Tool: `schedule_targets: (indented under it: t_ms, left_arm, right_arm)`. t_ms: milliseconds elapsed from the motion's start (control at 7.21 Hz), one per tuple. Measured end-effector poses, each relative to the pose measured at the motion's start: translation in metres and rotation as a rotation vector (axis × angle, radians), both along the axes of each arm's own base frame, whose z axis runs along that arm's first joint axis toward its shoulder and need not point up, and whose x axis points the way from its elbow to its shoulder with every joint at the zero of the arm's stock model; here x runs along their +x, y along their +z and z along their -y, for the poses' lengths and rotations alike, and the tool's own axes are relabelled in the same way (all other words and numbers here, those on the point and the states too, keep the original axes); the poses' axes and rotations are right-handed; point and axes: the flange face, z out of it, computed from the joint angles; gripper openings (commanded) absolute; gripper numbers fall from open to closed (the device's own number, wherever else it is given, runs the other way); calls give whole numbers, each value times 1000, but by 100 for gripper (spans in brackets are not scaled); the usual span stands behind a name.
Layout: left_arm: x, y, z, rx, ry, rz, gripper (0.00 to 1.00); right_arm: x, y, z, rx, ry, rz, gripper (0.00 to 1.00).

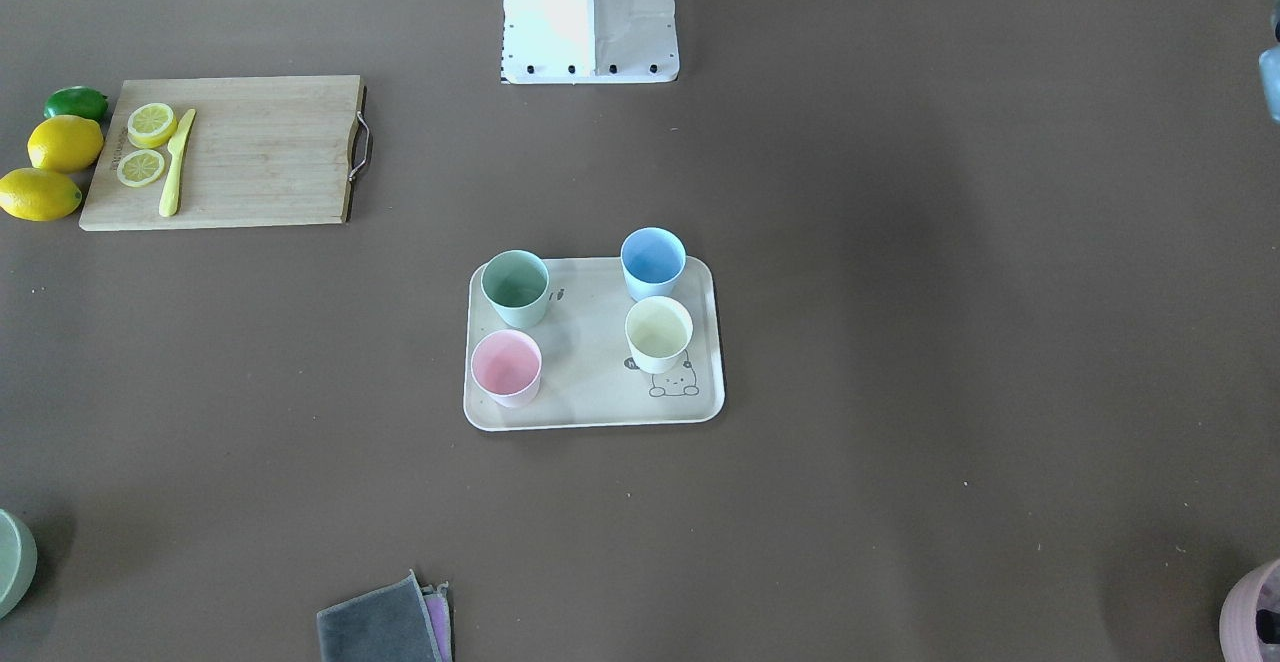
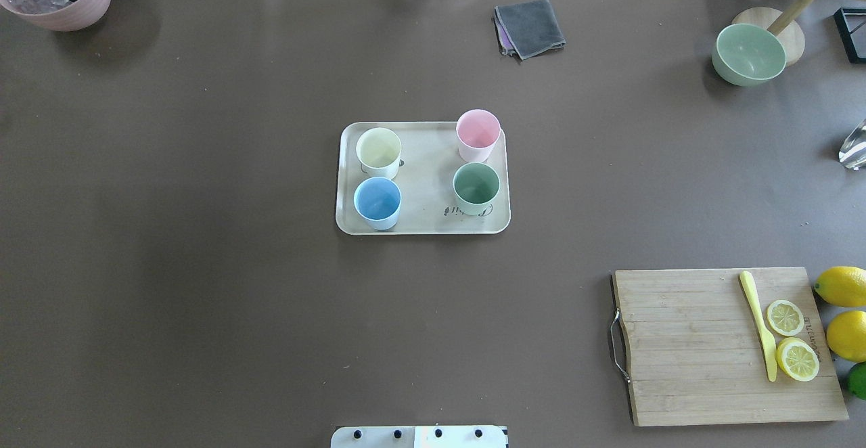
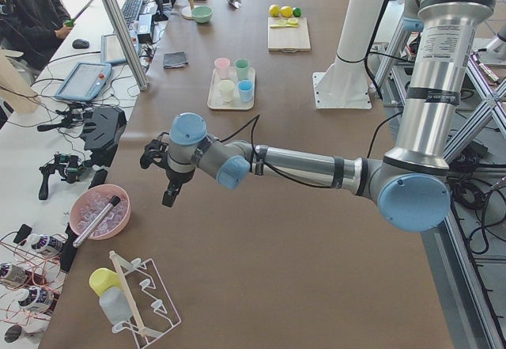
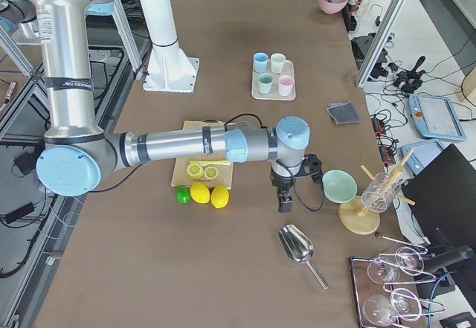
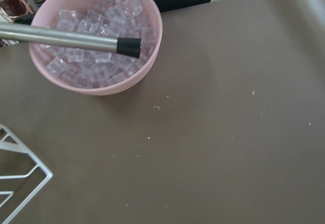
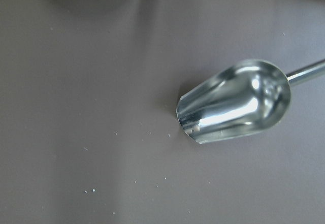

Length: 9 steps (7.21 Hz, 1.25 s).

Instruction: Place all cups on tray

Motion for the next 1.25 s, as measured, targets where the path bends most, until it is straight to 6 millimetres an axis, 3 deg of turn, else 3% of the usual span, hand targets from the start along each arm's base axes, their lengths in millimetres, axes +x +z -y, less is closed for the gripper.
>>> schedule_targets:
  t_ms: [139, 277, 555, 832, 1249]
  left_arm:
    - [-22, 21, -26, -25, -12, -3, 98]
    - [-32, 36, -50, -50, -19, -9, 98]
    - [-38, 51, -91, -87, -29, -13, 98]
    - [-39, 53, -99, -123, -32, -12, 98]
    - [-40, 32, -98, -189, -34, -7, 98]
  right_arm:
    - [10, 13, -13, -22, 5, 3, 100]
    - [15, 19, -19, -44, 11, 1, 100]
    - [21, 20, -21, -66, 23, -3, 100]
    - [23, 12, -9, -67, 29, -34, 100]
    - [26, 5, -3, -77, 33, -57, 100]
